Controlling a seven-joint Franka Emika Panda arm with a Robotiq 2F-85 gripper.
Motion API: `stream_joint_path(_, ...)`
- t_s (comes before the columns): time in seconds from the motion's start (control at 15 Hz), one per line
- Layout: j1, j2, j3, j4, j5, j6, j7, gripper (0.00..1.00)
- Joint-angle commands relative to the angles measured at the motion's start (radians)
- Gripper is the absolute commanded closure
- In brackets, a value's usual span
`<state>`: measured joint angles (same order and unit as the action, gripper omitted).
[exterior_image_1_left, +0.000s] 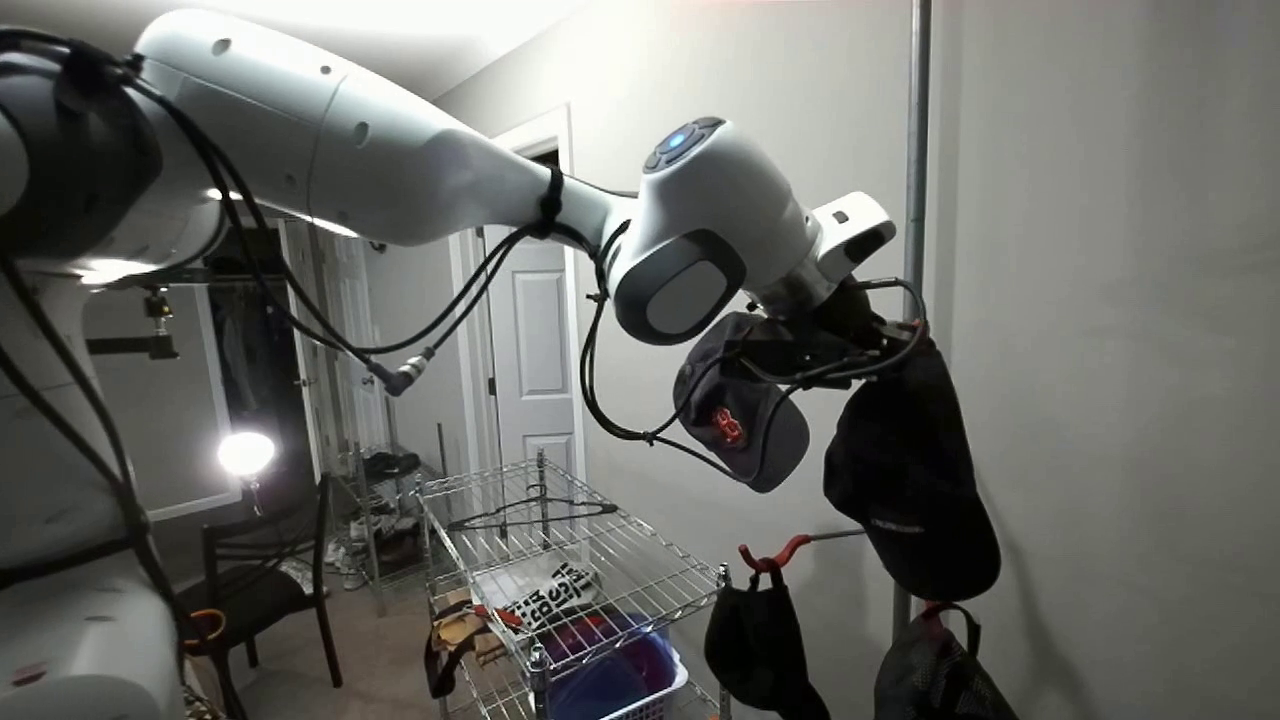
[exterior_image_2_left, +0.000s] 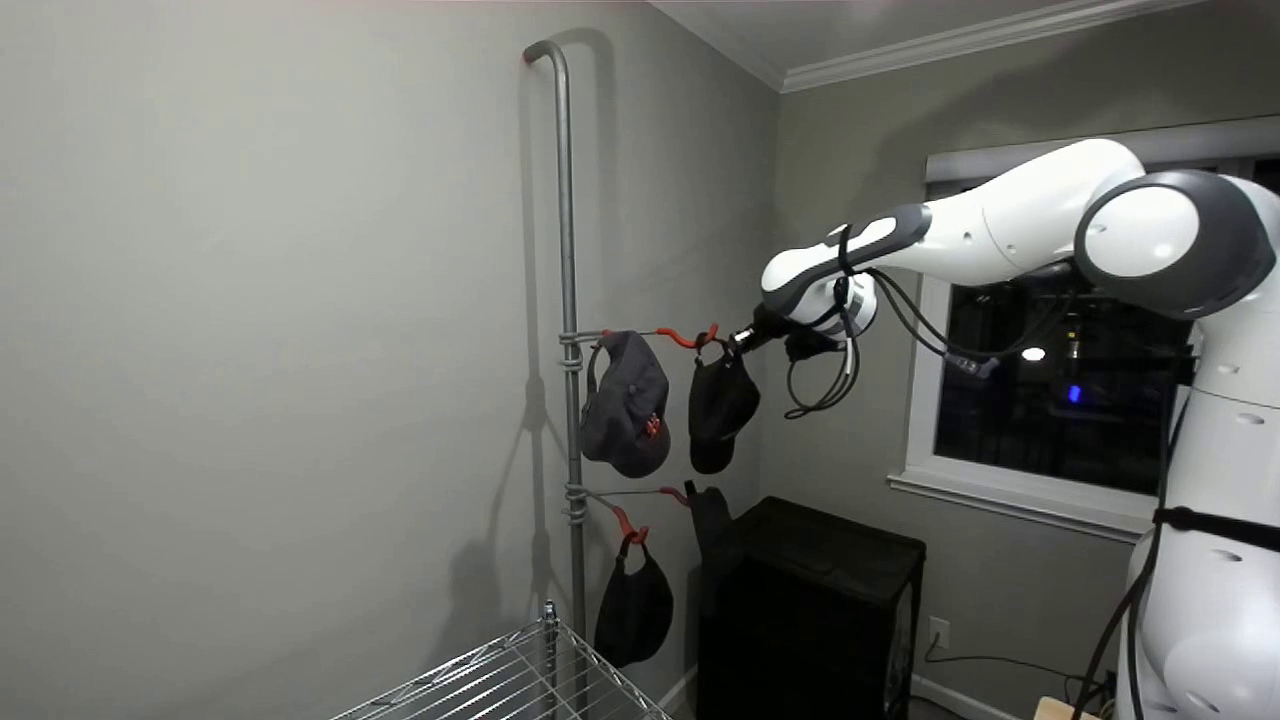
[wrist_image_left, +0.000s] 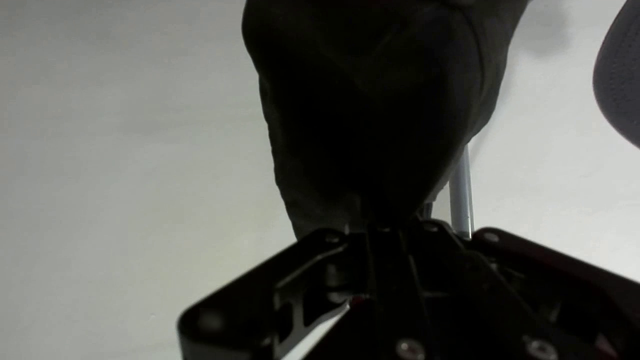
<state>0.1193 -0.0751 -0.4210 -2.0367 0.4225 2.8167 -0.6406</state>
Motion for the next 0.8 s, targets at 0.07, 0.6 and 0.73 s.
stream_joint_path(0.07, -0.011, -0.112, 0.027, -0.084, -0.05, 0.07, 0.08, 0.96)
stream_joint_path(0.6, -0.068, -0.265, 0.104, -0.101, -0.163, 0.111, 0.196, 0.96)
stream_joint_path(0.73, -0.118, -0.298, 0.141, -0.105, -0.21, 0.092, 0.245, 0.96)
